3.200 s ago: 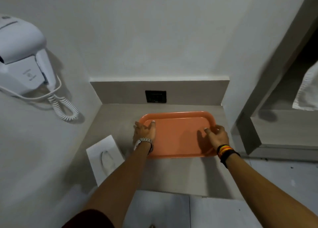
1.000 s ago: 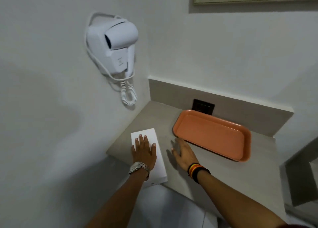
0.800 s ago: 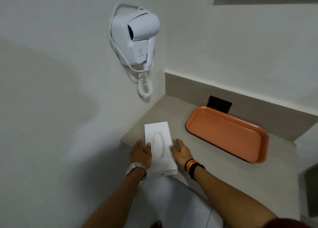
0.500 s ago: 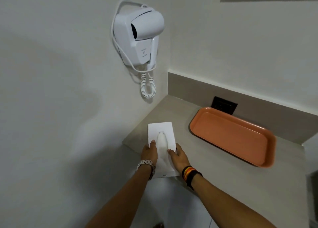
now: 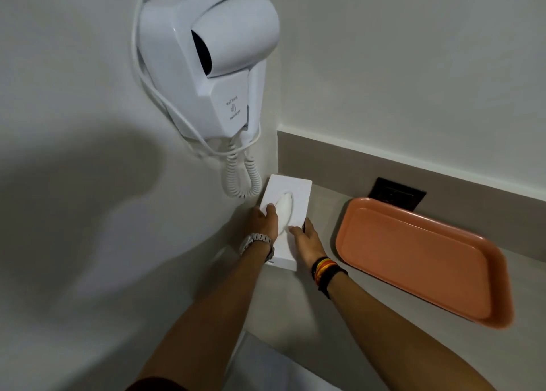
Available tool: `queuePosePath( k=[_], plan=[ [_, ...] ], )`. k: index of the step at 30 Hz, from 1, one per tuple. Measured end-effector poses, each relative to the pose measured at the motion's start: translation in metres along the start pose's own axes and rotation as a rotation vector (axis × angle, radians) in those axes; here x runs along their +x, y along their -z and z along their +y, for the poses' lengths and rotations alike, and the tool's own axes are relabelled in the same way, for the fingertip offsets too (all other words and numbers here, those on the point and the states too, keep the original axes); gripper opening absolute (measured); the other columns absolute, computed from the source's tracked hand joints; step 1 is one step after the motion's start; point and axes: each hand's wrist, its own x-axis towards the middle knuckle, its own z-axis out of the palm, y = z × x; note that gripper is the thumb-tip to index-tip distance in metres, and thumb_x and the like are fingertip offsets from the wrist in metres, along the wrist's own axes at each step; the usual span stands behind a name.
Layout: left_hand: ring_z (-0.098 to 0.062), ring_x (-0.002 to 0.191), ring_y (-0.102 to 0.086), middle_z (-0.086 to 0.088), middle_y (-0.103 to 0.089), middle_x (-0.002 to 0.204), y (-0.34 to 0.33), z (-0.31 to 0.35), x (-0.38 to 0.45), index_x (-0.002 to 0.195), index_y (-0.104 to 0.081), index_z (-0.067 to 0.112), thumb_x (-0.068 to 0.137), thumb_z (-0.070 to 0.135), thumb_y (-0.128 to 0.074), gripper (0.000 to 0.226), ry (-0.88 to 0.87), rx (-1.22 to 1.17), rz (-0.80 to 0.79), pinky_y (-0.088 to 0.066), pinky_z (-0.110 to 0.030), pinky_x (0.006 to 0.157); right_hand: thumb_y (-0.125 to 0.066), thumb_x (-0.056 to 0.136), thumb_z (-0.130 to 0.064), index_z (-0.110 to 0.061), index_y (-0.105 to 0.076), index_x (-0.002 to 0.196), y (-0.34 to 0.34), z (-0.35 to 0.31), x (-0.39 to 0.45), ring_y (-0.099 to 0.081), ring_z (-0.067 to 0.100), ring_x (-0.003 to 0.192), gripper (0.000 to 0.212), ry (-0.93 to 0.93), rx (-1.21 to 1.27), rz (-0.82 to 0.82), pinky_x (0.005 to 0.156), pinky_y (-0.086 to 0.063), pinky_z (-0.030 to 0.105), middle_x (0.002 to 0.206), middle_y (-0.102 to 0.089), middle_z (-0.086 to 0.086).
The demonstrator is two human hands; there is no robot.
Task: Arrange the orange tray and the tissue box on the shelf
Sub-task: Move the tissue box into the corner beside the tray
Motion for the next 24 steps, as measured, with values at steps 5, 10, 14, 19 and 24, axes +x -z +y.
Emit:
queuePosePath(
  k=[5,10,14,19,24],
  plan=[
    [-0.038,0.125,-0.059,-0.014,-0.057,0.146,-0.016,-0.001,0.051,0.145,-0.049,0.012,0.098,0.055,-0.034,0.064,-0.024,0.04,-0.045,-0.046,-0.044,0.096,-0.047,0.105,-0.028,-0.014,-0.035,0.155,-0.001,0.003,0.041,-0.047,0.028,0.141,0.054,-0.014,-0.019,0.016,0.119,-0.035,0.042,0.159,-0.047,0.009],
    [-0.036,0.13,-0.056,-0.013,-0.054,0.149,-0.023,-0.017,0.059,0.148,-0.043,0.013,0.102,0.05,-0.032,0.06,-0.136,0.104,-0.055,-0.046,-0.04,0.097,-0.048,0.107,-0.032,-0.019,-0.028,0.161,0.0,0.015,0.039,-0.043,0.022,0.145,0.059,0.011,0.01,-0.01,0.12,-0.03,0.035,0.161,-0.043,0.0],
    [-0.033,0.155,-0.023,-0.012,-0.023,0.168,-0.025,-0.037,0.023,0.16,-0.023,0.014,0.103,0.045,-0.032,0.065,-0.476,0.475,0.005,-0.021,-0.052,0.126,-0.046,0.108,-0.041,-0.026,-0.024,0.162,0.008,0.035,-0.005,-0.038,-0.002,0.129,0.06,0.201,-0.235,0.025,0.105,-0.028,0.007,0.146,-0.039,-0.018],
    [-0.029,0.159,0.002,-0.01,-0.005,0.171,-0.026,-0.08,-0.04,0.162,-0.014,0.014,0.103,0.042,-0.031,0.067,-0.814,0.768,-0.028,0.002,-0.049,0.128,-0.034,0.108,-0.044,-0.021,-0.019,0.164,0.042,0.106,-0.065,-0.007,0.025,0.161,0.062,0.393,-0.924,0.105,0.13,-0.014,0.049,0.174,-0.009,0.006],
    [-0.031,0.159,0.002,-0.015,-0.001,0.17,-0.029,-0.112,-0.078,0.161,-0.011,0.005,0.1,0.036,-0.039,0.074,-0.898,0.805,-0.117,-0.006,-0.051,0.128,-0.023,0.101,-0.066,-0.024,-0.007,0.166,0.075,0.153,-0.1,0.01,0.03,0.161,0.079,0.297,-1.19,0.049,0.127,0.007,0.059,0.173,0.011,0.009]
  ],
)
